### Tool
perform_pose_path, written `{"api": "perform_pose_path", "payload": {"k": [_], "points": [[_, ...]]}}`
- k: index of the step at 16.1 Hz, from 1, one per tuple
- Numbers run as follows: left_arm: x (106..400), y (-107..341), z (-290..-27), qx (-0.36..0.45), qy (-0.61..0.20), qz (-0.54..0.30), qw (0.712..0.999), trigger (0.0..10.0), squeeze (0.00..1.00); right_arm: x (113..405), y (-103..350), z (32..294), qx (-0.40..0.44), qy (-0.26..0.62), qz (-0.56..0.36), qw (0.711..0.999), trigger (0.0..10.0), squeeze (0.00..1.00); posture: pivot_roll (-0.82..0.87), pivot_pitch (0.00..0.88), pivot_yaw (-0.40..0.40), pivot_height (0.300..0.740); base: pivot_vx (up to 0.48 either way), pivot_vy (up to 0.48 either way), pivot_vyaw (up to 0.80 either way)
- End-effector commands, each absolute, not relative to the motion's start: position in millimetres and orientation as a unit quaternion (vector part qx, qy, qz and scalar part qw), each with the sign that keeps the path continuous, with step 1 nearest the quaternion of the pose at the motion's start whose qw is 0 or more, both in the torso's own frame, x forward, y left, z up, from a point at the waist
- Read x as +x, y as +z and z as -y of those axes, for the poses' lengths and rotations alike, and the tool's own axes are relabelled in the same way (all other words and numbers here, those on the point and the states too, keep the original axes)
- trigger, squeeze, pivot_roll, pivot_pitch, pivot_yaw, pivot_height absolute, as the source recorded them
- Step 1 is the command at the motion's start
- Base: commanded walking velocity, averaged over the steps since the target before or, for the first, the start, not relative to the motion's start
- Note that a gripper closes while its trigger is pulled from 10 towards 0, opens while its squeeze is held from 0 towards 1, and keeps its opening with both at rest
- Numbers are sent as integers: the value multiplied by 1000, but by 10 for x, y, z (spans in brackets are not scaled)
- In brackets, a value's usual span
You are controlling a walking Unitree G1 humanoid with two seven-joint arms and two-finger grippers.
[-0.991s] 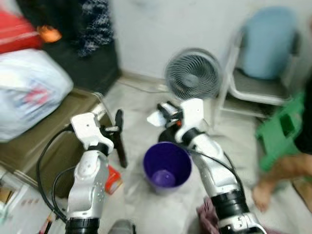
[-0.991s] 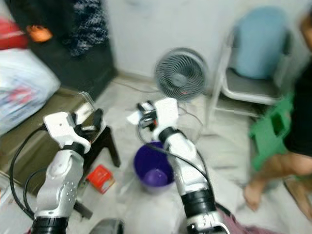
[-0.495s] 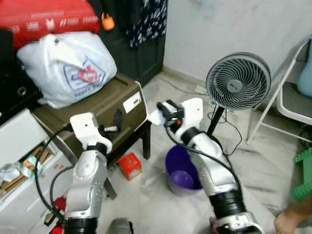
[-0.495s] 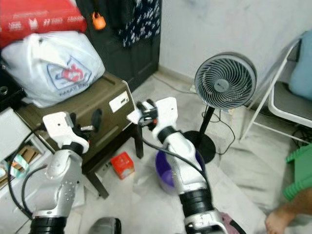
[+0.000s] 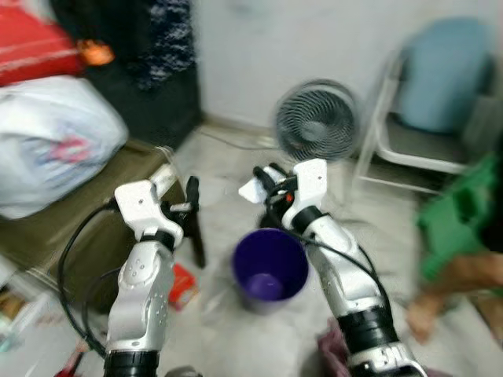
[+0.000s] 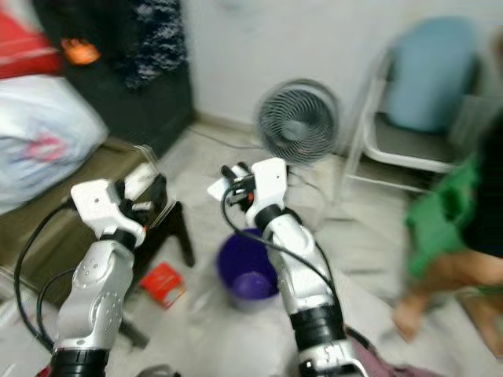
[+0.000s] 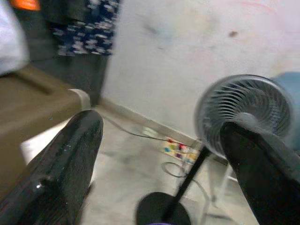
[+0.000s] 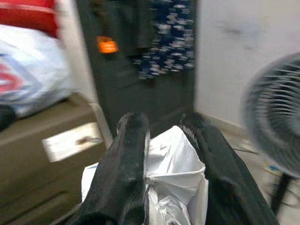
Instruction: Clean up the room
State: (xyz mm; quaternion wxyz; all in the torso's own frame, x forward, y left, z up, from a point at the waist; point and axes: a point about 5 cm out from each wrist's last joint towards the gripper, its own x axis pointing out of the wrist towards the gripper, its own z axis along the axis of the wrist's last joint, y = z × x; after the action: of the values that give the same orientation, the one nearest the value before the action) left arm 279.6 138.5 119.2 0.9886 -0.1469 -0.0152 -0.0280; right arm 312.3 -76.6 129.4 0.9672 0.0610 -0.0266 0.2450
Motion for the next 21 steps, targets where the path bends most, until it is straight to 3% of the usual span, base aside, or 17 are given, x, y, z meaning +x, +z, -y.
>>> {"api": "perform_pose_path", "payload": {"k": [1,4,8,12,16,21], "points": [[2800,1207,-1397,-150,-26,20,988,10000,0,3141,1307,755,62,244,24,968,10000,0,-4,16,-19,740,341,0,0],[2804,1207,-1395,-149,-27,20,988,10000,0,3144,1310,769,52,240,24,969,10000,0,-4,16,-19,740,349,0,0],[2798,1207,-1399,-148,-24,22,988,10000,0,3019,1274,1006,36,219,13,975,10000,0,-5,10,-22,740,319,0,0],[2743,1253,-1494,-117,-11,37,992,10000,0,2992,1216,1216,20,167,-3,986,10000,0,-3,15,-21,740,0,0,0],[2440,1275,-1567,-22,-102,25,994,10000,0,2930,976,1483,42,42,-115,992,10000,0,21,43,-18,740,0,0,0],[2158,1208,-1767,22,-124,-16,992,10000,0,3013,878,1598,30,0,-131,991,10000,0,71,103,10,740,0,0,0]]}}
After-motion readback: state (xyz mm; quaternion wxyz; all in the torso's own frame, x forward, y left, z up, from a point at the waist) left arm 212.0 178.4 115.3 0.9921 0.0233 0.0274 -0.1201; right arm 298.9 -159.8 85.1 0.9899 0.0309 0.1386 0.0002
